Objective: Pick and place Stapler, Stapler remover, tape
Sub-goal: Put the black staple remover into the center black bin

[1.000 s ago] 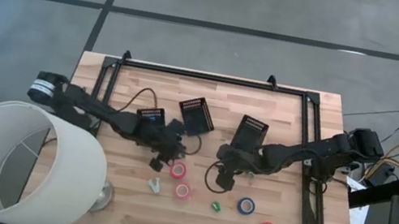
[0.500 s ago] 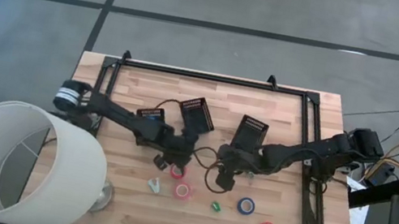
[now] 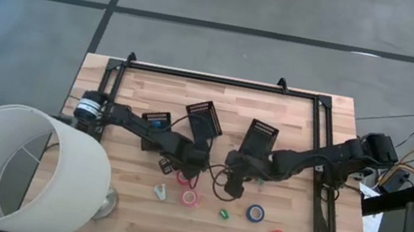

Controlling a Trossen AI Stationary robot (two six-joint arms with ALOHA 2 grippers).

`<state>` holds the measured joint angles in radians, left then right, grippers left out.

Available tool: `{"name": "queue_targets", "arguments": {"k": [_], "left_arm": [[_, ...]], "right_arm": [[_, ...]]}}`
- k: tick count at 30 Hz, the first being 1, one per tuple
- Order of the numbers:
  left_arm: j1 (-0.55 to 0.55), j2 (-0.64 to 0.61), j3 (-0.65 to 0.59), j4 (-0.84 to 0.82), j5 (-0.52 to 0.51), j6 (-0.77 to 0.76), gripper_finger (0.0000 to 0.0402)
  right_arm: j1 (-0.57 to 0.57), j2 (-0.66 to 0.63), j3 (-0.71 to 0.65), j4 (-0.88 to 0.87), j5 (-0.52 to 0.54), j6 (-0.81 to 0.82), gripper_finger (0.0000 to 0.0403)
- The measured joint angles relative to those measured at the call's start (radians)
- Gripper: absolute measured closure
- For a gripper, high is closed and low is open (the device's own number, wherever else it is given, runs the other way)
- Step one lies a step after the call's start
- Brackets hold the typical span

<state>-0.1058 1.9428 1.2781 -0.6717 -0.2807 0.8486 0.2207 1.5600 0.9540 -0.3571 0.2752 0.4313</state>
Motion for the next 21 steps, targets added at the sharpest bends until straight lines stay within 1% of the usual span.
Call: {"name": "queue_targets", "arguments": {"k": [2,4,13,18,21], "left_arm": [[0.000,0.003,0.002,-0.002,-0.001,0.000,0.0196],[-0.002,-0.004,0.001,-0.006,0.000,-0.001,0.0212],[0.000,-0.016,-0.004,-0.046,-0.022,-0.035,0.0330],[-0.002,-0.016,-0.001,-0.050,-0.023,-0.043,0.0334],[-0.011,-0.022,0.006,-0.052,-0.045,-0.056,0.0334]], "right_arm": [[0.000,0.000,-0.001,-0.001,0.000,0.000,0.0209],[0.000,0.000,-0.001,-0.001,0.000,0.000,0.0209],[-0.001,0.000,-0.005,0.001,0.002,0.003,0.0209],[-0.001,0.000,-0.005,0.000,0.002,0.003,0.0209],[0.000,0.000,-0.005,-0.001,0.001,0.002,0.0209]]}}
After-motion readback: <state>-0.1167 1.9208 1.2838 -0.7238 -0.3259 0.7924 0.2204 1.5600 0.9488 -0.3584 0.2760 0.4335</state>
